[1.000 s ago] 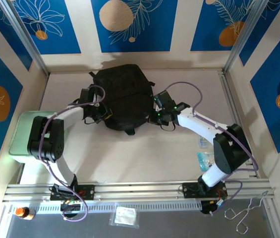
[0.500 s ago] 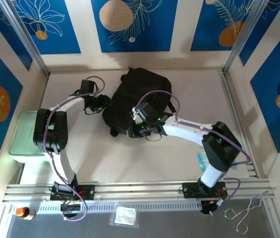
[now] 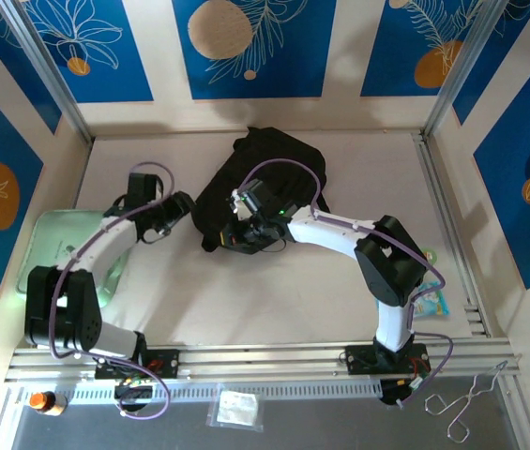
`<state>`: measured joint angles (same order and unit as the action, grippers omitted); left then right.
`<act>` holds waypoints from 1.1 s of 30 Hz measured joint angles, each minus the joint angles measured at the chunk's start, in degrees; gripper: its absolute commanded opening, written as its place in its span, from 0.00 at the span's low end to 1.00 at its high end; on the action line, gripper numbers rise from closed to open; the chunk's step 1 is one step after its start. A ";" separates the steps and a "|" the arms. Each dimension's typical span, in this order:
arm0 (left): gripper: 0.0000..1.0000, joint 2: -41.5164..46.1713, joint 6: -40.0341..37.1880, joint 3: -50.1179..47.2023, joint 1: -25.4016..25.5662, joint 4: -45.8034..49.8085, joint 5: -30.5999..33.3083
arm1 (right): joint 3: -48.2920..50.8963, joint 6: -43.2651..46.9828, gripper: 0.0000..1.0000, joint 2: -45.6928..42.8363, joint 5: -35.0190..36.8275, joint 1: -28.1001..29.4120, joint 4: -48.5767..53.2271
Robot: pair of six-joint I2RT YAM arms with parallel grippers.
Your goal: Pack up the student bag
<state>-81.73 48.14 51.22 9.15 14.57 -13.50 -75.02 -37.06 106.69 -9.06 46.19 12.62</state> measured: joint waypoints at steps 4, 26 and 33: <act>0.64 0.61 5.27 -4.22 3.17 -3.04 -1.07 | 0.00 -0.02 0.00 0.02 -0.22 0.00 0.02; 0.00 -2.95 9.92 -4.70 8.63 -8.63 5.01 | 3.45 -1.66 0.00 -4.90 2.23 -0.96 2.86; 0.00 -2.99 6.78 -4.02 8.92 -7.34 6.16 | 6.73 -3.93 0.00 -8.26 2.36 -4.22 5.14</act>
<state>-84.73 54.92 47.20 18.06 7.22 -7.33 -68.29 -40.99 98.43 -6.70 41.98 17.76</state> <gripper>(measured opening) 0.046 0.044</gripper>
